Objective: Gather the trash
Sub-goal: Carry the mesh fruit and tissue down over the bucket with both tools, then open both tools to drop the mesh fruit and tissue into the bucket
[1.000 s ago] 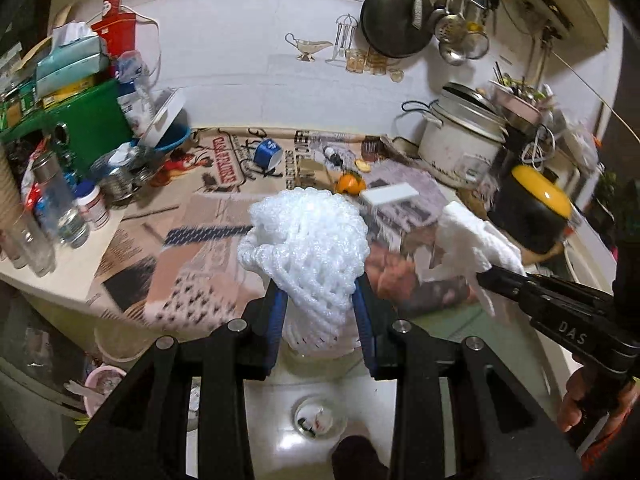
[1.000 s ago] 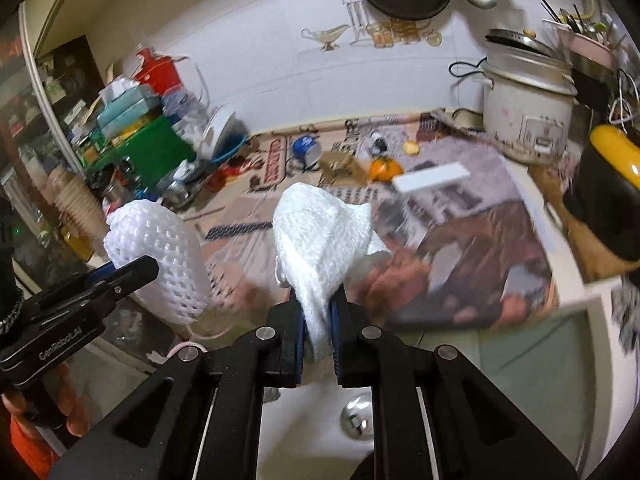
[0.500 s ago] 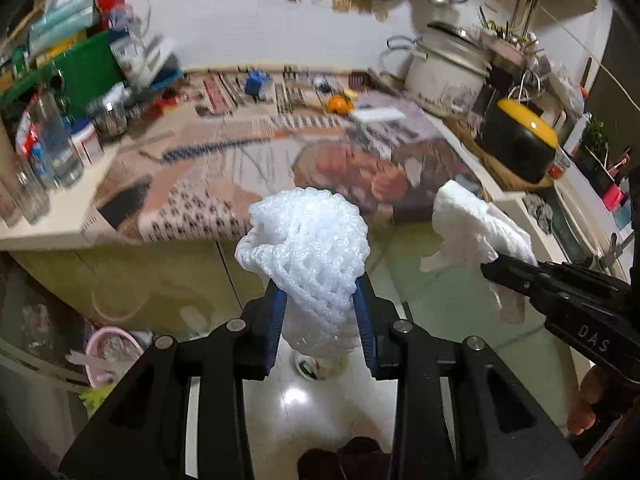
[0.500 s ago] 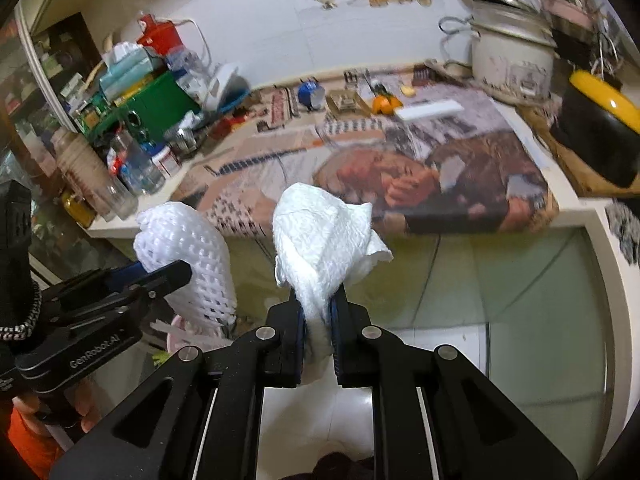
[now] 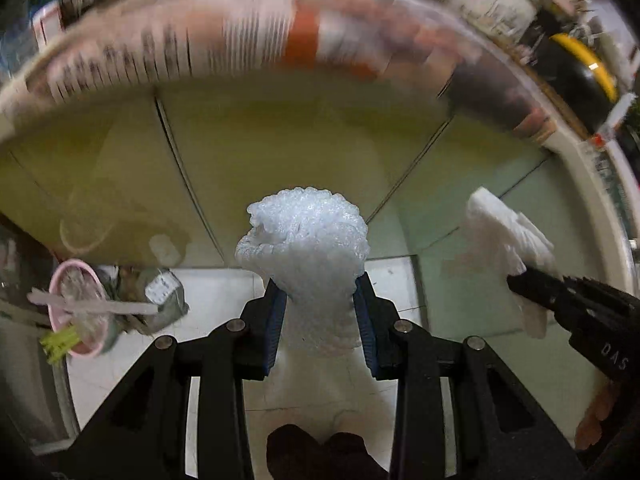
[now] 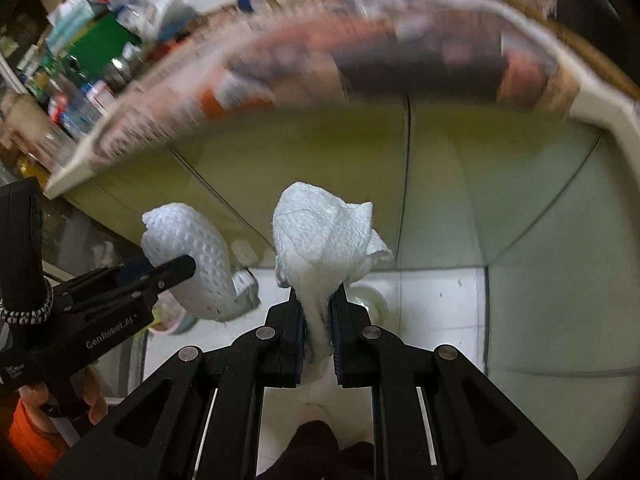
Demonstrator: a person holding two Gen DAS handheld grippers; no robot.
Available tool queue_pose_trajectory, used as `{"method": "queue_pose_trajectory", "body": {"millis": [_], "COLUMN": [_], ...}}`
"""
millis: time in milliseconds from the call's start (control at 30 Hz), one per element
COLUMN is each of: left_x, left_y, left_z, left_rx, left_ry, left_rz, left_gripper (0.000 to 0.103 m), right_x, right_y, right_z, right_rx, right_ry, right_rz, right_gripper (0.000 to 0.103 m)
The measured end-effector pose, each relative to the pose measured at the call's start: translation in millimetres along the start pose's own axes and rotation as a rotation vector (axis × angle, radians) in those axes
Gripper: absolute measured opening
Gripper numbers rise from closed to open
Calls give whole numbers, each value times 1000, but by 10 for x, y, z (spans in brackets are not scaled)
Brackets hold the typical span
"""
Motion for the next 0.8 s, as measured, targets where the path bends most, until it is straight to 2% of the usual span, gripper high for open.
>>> {"method": "queue_pose_trajectory", "body": {"millis": [233, 433, 633, 800], "left_x": [-1405, -2456, -3322, -3785], "left_y": [296, 548, 689, 753], "left_z": [574, 924, 1162, 1306], "left_rx": [2, -21, -44, -52], "left_ry": [64, 106, 152, 182], "left_rz": [-29, 17, 51, 84], "left_gripper": [33, 33, 34, 36], "right_x": [-1260, -2418, -3421, -3851], "right_y": [-469, -667, -692, -717], "right_z": [567, 1007, 1341, 1500], "right_rx": [25, 36, 26, 31], "right_ry": [78, 115, 171, 221], "right_rz": [15, -17, -83, -120], "right_gripper": [10, 10, 11, 14]}}
Point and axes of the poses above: each gripper's, at about its wrist camera, not at the fingertips, and x roughly against the way its jaws point, y to its left, z to its underside, the point moved 9 cm from there along -x, roughly the way its jaws point, and after that the axes turned 8 degrees about x, right-handed, at the moved point
